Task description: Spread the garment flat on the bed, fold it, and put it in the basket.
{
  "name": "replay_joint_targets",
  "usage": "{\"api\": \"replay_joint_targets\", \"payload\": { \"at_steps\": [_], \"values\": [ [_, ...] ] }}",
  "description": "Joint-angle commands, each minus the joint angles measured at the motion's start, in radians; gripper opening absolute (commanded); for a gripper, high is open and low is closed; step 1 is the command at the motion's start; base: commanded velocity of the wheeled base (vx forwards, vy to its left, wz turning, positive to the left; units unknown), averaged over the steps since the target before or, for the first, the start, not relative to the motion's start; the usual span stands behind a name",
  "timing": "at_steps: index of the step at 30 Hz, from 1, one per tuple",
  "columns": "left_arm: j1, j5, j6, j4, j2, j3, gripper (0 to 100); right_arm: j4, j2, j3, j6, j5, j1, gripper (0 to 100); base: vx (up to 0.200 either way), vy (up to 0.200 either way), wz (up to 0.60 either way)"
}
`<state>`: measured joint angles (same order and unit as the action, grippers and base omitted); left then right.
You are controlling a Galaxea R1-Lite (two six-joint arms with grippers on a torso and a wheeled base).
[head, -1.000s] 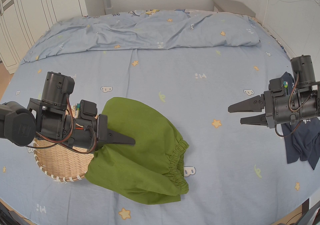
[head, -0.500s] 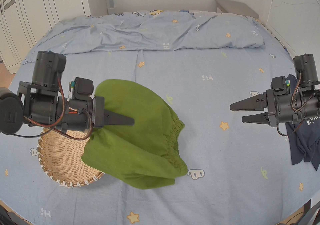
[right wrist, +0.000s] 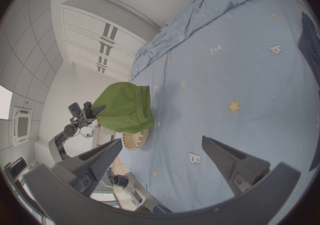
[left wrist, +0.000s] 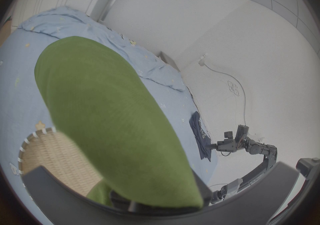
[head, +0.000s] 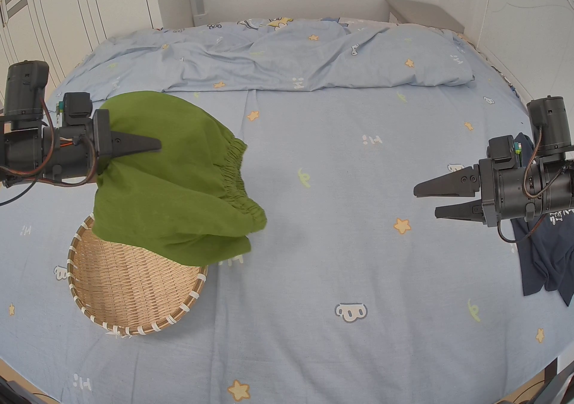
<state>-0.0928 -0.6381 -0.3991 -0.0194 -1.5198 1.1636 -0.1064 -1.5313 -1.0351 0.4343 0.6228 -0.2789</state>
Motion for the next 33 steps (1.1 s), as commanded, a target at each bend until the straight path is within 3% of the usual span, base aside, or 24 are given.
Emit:
{"api": "replay_joint_targets", "payload": {
  "at_steps": [1, 23, 33],
  "values": [
    [0.077, -0.009, -0.001, -0.004, 0.023, 0.002, 0, -0.001, 0.002, 0.001, 0.000, 0.000, -0.003, 100, 0.000, 0.000, 0.00],
    [0.219, -0.003, -0.070, -0.068, 0.104, -0.292, 0, -0.001, 0.036, 0.012, 0.001, 0.002, -0.014, 100, 0.000, 0.000, 0.00],
    [0.280, 0.008, -0.061, -0.062, -0.103, -0.306, 0, -0.001, 0.040, 0.027, 0.000, 0.000, -0.039, 100, 0.000, 0.000, 0.00]
  ]
}}
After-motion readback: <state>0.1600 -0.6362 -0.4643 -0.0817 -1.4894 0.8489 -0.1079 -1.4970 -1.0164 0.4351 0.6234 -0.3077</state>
